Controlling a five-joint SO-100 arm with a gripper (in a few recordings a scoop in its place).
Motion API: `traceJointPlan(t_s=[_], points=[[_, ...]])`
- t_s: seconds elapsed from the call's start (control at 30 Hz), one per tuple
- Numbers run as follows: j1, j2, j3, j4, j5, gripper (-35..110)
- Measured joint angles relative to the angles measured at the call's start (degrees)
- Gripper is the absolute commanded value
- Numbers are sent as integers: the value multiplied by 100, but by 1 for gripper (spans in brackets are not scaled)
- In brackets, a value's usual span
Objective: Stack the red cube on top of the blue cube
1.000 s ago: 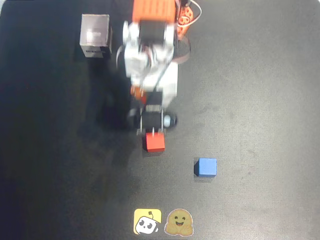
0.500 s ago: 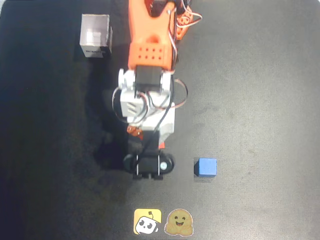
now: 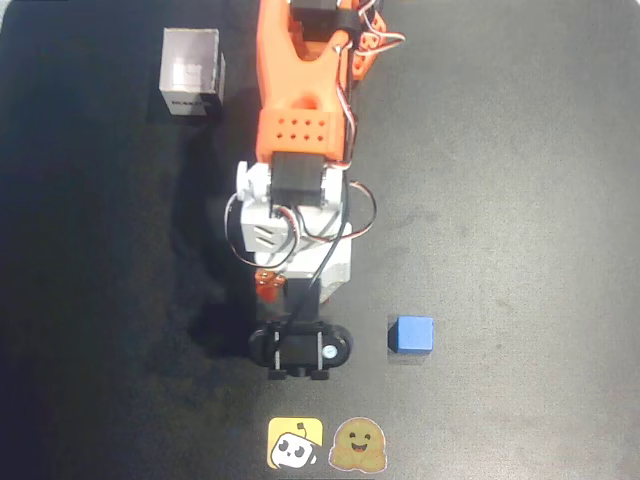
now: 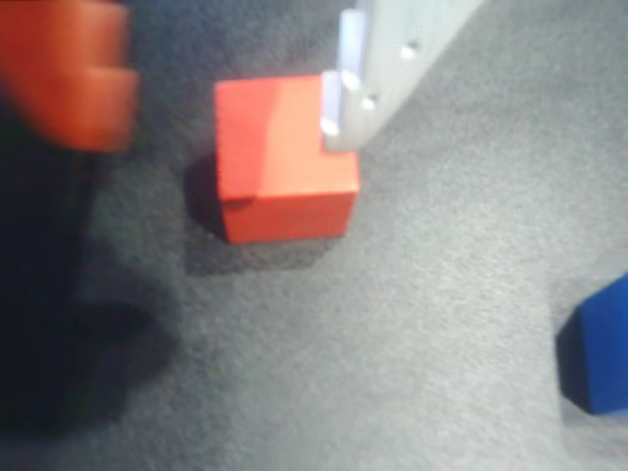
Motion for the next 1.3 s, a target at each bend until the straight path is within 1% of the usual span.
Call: traceJointPlan(t_s=[0.13, 0.47, 0.8, 1.0, 1.3], points=[[-79, -18, 9, -193, 26, 25], [-343, -53, 721, -1028, 229, 27], [-413, -70, 1890, -2092, 299, 27], [-396, -53, 2373, -2417, 369, 27], [-431, 562, 3270, -2883, 369, 27]])
